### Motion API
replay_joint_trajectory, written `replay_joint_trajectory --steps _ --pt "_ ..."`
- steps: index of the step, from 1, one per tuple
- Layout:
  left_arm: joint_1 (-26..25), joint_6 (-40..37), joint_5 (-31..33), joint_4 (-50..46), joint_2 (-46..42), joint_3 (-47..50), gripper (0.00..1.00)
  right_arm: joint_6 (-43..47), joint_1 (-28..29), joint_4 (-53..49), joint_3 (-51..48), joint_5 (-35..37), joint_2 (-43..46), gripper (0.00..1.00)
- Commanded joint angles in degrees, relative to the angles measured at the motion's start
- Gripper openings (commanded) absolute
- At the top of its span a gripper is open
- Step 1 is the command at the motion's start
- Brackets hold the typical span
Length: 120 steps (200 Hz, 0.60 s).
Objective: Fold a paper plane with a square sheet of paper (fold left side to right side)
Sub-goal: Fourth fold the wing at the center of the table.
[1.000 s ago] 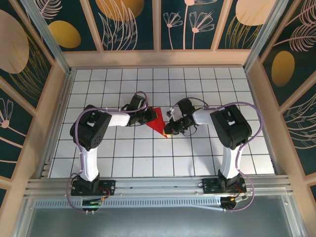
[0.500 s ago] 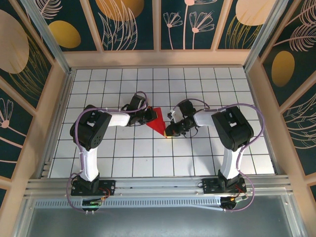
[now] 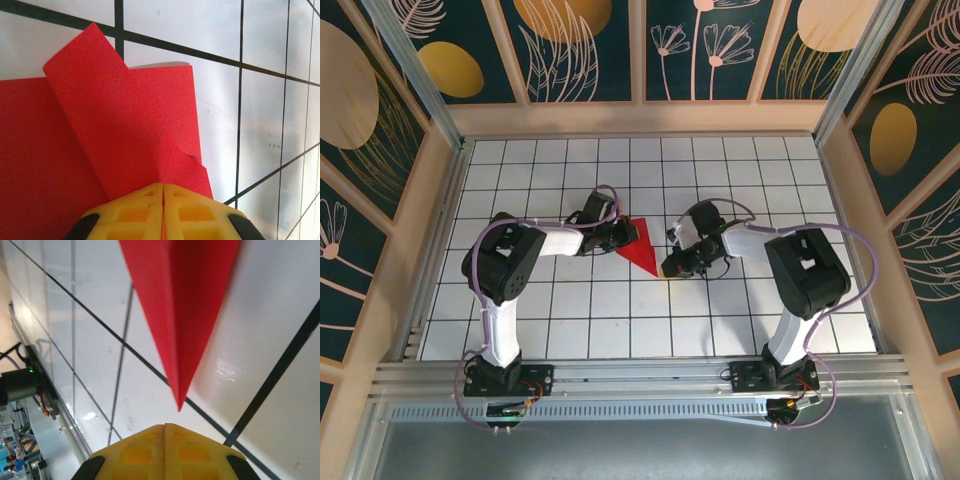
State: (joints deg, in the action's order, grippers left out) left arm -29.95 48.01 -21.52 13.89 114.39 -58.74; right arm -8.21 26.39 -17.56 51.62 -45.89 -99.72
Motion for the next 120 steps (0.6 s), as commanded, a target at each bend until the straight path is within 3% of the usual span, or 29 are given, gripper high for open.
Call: replay_joint_trajectory --steps 1,31,70,120 --pt "0.2 -1.2 3.7 -6.0 1.9 1.2 0.09 0.5 -1.5 -0.8 2.7 -2.8 2.1 0.0" --pt "0.2 -1.1 3.5 -5.9 1.8 1.1 0.09 -3.6 -0.9 5.7 4.7 -4.3 -1.4 0.0" --pt "0.2 -1.0 3.4 -5.9 1.9 0.9 0.09 -8.3 1.9 12.3 7.9 -0.8 -6.6 0.0" --pt "0.2 -1.0 3.2 -5.9 1.8 0.9 0.09 -8.7 2.3 11.8 11.2 3.4 -11.3 0.0"
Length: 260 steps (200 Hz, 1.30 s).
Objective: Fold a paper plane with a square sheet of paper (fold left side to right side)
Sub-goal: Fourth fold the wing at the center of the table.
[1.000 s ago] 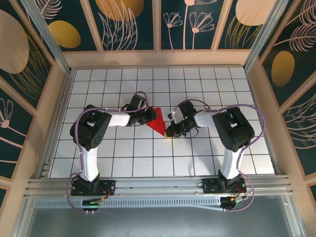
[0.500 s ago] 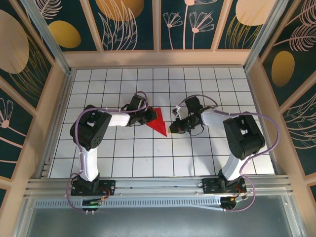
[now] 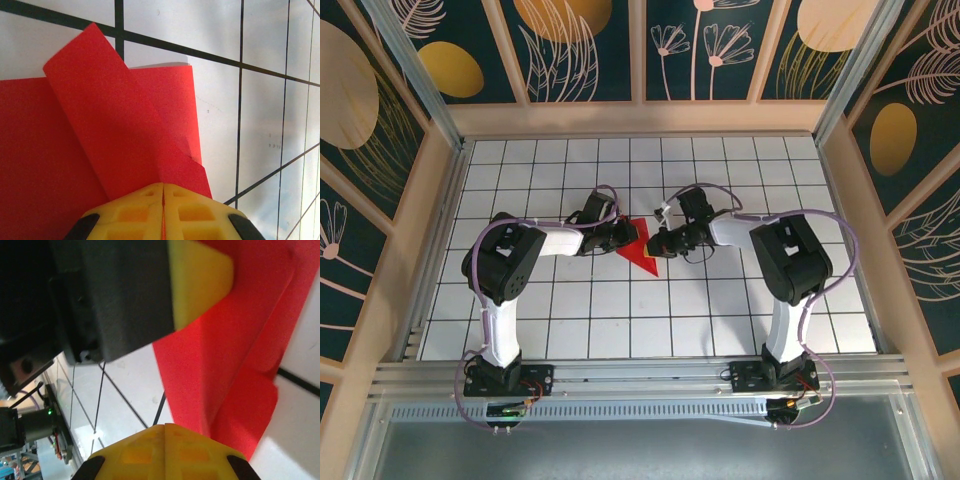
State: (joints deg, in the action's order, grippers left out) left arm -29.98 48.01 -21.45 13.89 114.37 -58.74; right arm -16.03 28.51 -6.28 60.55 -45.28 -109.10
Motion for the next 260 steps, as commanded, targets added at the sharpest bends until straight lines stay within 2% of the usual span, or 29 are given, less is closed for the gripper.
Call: replay_joint_trajectory --steps 1,62,155,196,221,260 --pt "0.2 -1.0 3.1 -5.9 1.8 0.9 0.09 -0.9 0.1 0.5 2.3 2.9 -2.0 0.0" --pt "0.2 -0.6 2.6 -5.4 1.5 0.7 0.09 1.1 0.6 -4.0 2.7 9.3 -4.2 0.0" --pt "0.2 -1.4 2.2 -2.5 -5.0 0.4 0.19 1.9 1.5 -7.4 2.4 15.6 -5.9 0.0" --pt "0.2 -0.2 -0.4 3.2 -9.1 5.5 0.13 2.1 2.2 -9.2 2.7 19.9 -6.3 0.0" --pt "0.1 1.3 -4.2 8.5 -8.7 8.5 0.11 1.9 2.5 -9.4 3.0 20.7 -6.6 0.0" --pt "0.0 1.8 -7.2 11.0 -6.2 8.4 0.1 2.1 2.5 -10.6 3.7 22.4 -7.1 0.0"
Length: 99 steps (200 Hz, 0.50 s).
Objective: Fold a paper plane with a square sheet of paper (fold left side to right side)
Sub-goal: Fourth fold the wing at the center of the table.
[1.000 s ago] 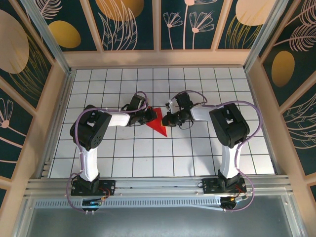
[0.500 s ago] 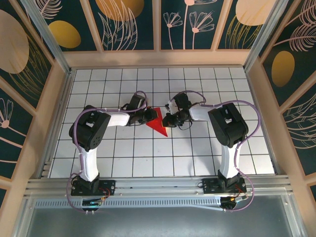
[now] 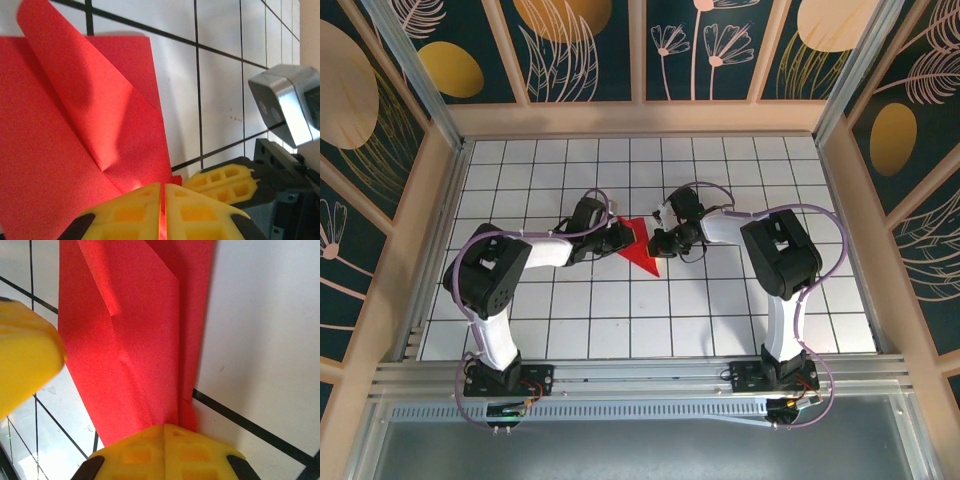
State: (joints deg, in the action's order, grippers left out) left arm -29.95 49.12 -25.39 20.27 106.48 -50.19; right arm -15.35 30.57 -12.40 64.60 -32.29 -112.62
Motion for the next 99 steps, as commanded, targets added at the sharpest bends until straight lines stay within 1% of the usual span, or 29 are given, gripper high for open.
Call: replay_joint_trajectory --steps 1,47,99 --pt "-0.1 0.7 -3.2 4.6 1.8 -0.2 0.1 1.4 0.5 -4.5 -0.4 9.5 -3.6 0.0" --pt "-0.1 -0.4 -2.0 3.3 4.1 -2.6 0.1 1.9 1.6 -6.0 0.1 11.9 -4.2 0.0" --pt "0.0 -2.8 2.8 -1.5 6.0 -5.2 0.1 2.3 1.6 -6.8 0.2 12.9 -4.4 0.0"
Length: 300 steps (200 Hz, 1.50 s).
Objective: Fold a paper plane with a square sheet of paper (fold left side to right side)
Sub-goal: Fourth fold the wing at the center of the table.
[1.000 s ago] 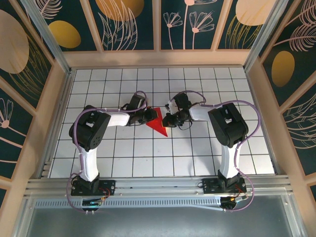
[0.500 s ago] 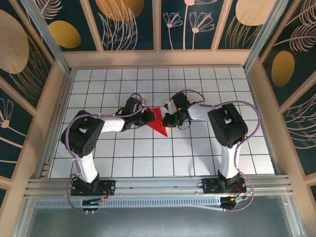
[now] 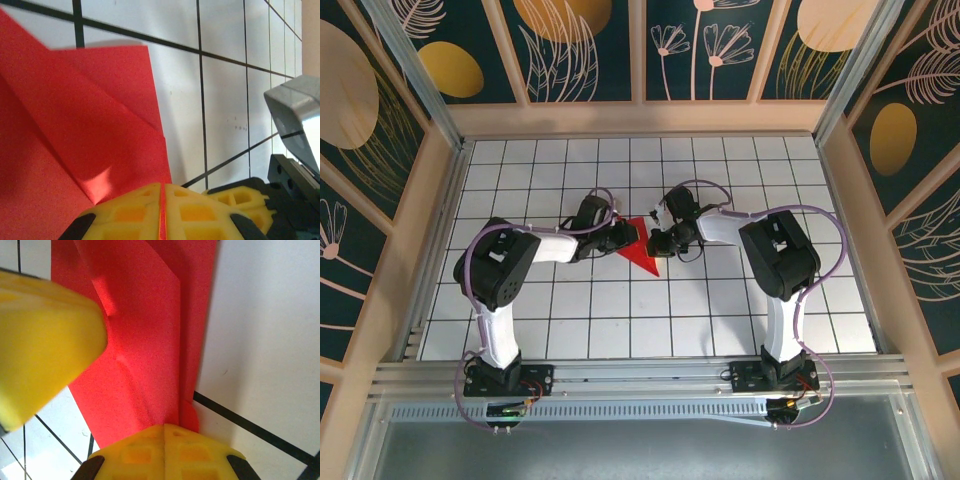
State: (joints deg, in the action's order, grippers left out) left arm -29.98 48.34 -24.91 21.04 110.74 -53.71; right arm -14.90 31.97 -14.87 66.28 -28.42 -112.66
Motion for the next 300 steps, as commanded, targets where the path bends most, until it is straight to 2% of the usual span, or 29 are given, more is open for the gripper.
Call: replay_joint_trajectory --steps 1,117,239,300 --pt "0.0 -2.1 2.3 -2.3 1.8 -1.7 0.1 1.8 0.3 -4.3 -1.6 9.0 -4.4 0.0" --pt "1.3 -3.8 7.1 -5.3 5.3 -5.3 0.11 3.5 0.4 -6.6 -1.8 11.4 -5.1 0.0" --pt "8.3 -8.8 8.3 -9.9 7.3 -10.1 0.13 3.8 0.4 -7.2 -2.0 11.9 -5.7 0.0" --pt "10.0 -12.5 9.5 -13.3 6.1 -13.1 0.13 3.5 0.4 -7.1 -1.7 11.3 -5.6 0.0"
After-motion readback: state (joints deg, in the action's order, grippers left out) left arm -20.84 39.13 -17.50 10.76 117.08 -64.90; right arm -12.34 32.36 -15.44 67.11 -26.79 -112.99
